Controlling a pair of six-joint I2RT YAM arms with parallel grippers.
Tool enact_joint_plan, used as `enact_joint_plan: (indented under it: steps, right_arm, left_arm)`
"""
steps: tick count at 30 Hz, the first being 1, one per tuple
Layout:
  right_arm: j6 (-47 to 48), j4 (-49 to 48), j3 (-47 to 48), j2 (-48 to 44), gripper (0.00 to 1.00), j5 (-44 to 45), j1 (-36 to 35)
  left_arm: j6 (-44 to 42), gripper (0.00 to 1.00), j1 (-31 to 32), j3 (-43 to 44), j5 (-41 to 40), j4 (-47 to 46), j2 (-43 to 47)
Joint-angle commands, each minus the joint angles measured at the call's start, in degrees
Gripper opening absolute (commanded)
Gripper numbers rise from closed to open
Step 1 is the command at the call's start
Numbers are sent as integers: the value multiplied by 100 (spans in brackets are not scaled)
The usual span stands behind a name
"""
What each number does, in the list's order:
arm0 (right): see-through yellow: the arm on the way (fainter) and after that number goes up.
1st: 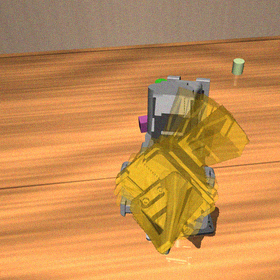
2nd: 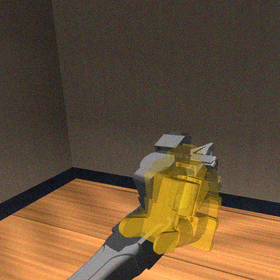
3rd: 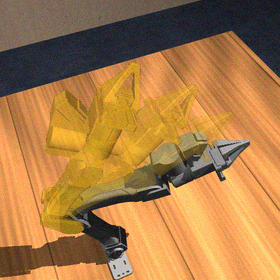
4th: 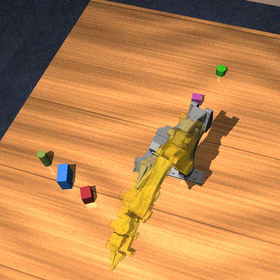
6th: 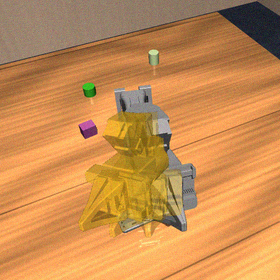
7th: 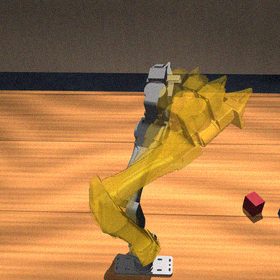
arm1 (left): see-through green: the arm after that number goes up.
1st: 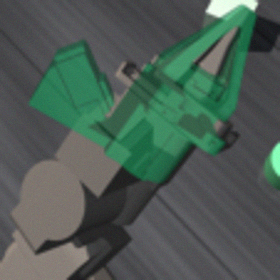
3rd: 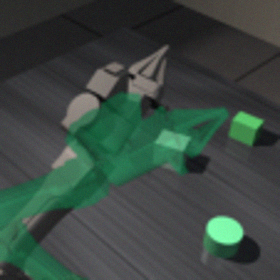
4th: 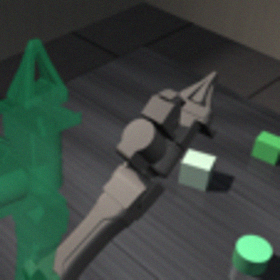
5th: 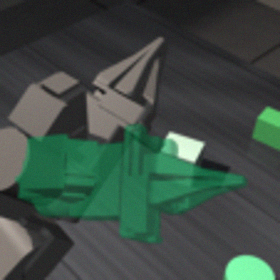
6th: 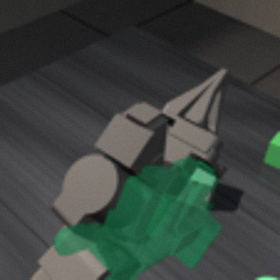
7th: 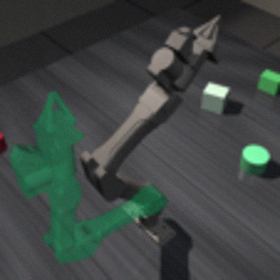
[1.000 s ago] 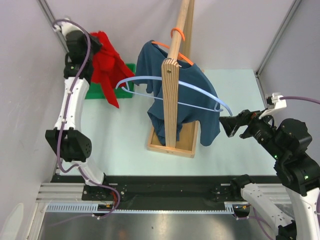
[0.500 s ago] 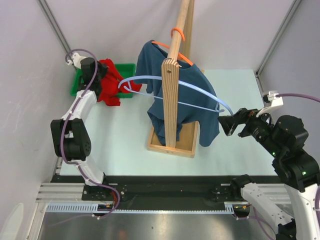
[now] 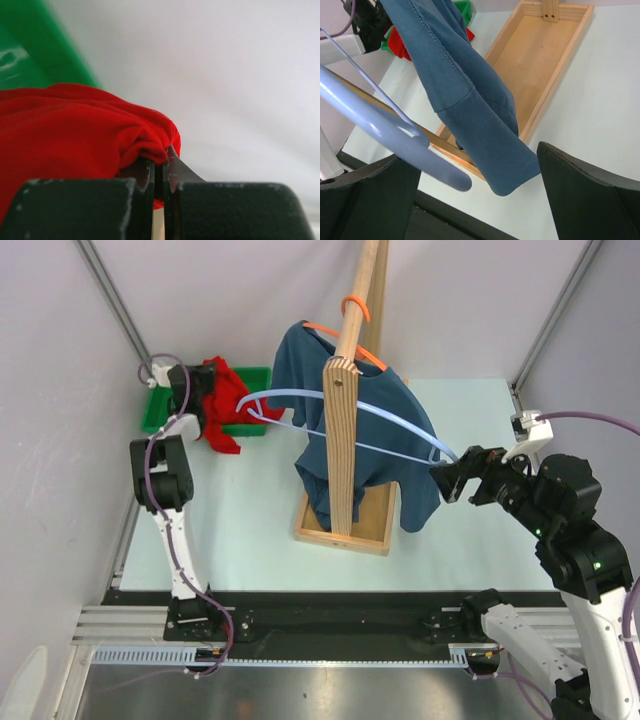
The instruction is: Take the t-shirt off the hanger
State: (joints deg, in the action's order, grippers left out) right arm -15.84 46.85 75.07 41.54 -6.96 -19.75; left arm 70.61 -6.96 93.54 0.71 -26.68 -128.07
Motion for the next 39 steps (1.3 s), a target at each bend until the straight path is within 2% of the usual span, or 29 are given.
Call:
enact_joint_plan:
  steps: [1, 6, 10, 16, 21, 24, 25, 31, 32, 33, 34, 35, 36, 37, 38, 39]
  right_arm:
    - [72, -150, 166, 161, 99, -86, 24]
    - [45, -317, -1, 346, 99, -209, 15]
    - [19, -431, -89, 390, 99, -279, 15]
    - [-60, -475, -106, 302, 99, -402, 24]
    - [-191, -405, -150, 223, 98, -481, 15]
    - [-236, -414, -133, 127, 98, -543, 15]
    - [-262, -396, -133, 109, 98, -543, 15]
    - [-315, -343, -177, 3, 99, -490, 15]
    - [-332, -335, -168, -5, 98, -499, 6]
    - [-341, -343, -177, -14, 98, -508, 23]
    - [-341, -335, -177, -23, 99, -499, 15]
    - [-341, -334, -177, -23, 99, -508, 15]
    - [-333, -334, -177, -23, 98, -491, 15]
    - [-341, -317, -168, -23, 99, -499, 15]
    - [-341, -308, -159, -23, 98, -517, 15]
    - [-341, -299, -150, -6, 98, -517, 6]
  left_arm:
    - [620, 0, -95, 1762, 307, -1031, -602]
    - [893, 0, -209, 2722, 465, -1103, -1176]
    - [648, 0, -235, 2547, 781, -1306, -1080]
    - [743, 0, -253, 870, 790, -1419, -483]
    - [684, 0, -262, -158, 642, -884, 26]
    - [411, 0, -271, -12, 204, 642, 238]
    - [366, 0, -262, 67, 19, 1464, 343]
    - [85, 0, -148, 858, -1457, 3763, 432]
    - [-28, 1, -139, 981, -1521, 3853, 328]
    - [-256, 6, -130, 1339, -1530, 3967, 231]
    - [-345, 16, -130, 1595, -1487, 4299, 73]
    - [-537, 32, -139, 1876, -1242, 4511, -268]
    - [-618, 44, -139, 2540, -1153, 4792, -462]
    - [-706, 65, -139, 2825, -1056, 5282, -604]
    - [-846, 78, -113, 3185, -1047, 5469, -770]
    - [-873, 82, -104, 3232, -1047, 5689, -763]
